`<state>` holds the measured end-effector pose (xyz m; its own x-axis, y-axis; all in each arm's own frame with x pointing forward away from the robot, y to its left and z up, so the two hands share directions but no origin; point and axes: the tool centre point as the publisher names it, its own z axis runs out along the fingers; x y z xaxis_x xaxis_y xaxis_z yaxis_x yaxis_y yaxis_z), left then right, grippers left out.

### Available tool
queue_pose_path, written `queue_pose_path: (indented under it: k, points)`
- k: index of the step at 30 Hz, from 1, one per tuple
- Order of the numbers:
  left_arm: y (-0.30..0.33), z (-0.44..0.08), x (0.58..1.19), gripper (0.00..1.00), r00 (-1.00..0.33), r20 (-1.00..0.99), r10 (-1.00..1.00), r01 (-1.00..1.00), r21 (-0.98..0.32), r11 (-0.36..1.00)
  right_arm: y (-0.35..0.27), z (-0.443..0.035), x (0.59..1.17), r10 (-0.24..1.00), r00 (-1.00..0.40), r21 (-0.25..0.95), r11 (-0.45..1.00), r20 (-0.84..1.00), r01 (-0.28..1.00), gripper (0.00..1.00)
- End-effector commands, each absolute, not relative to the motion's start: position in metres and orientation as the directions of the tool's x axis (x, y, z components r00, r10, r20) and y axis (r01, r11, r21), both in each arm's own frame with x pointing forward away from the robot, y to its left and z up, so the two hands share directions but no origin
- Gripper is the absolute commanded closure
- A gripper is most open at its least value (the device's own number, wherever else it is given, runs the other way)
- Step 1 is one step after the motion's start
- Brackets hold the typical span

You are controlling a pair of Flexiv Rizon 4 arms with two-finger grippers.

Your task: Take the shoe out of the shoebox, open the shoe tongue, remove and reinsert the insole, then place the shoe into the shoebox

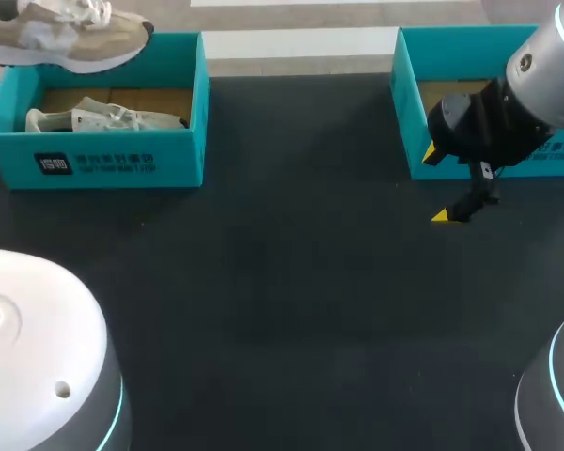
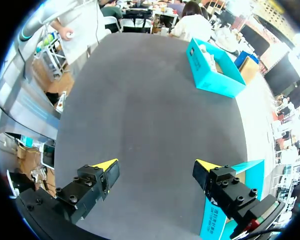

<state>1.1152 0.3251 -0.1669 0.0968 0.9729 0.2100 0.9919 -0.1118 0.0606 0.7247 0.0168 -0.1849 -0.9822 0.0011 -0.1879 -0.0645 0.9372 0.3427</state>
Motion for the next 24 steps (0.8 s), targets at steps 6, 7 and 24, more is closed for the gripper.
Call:
queue_pose_path:
  k: [6, 7, 24]
  points:
    - [0.313, -0.186, 1.118, 1.0, 0.043, 0.235, 0.971, 0.99, 0.12, -0.072, 0.018, -0.186, 0.726, 0.0, -0.982, 0.341, 0.938, -0.187, -0.065, 0.0]
    - [0.313, -0.187, 1.118, 1.0, 0.029, 0.234, 0.972, 0.991, 0.117, -0.058, 0.018, -0.186, 0.726, 0.0, -0.982, 0.341, 0.938, -0.187, -0.065, 0.0]
    - [0.301, -0.217, 1.142, 1.0, -0.096, 0.263, 0.96, 0.992, 0.11, 0.069, 0.018, -0.186, 0.726, 0.0, -0.982, 0.341, 0.938, -0.187, -0.065, 0.0]
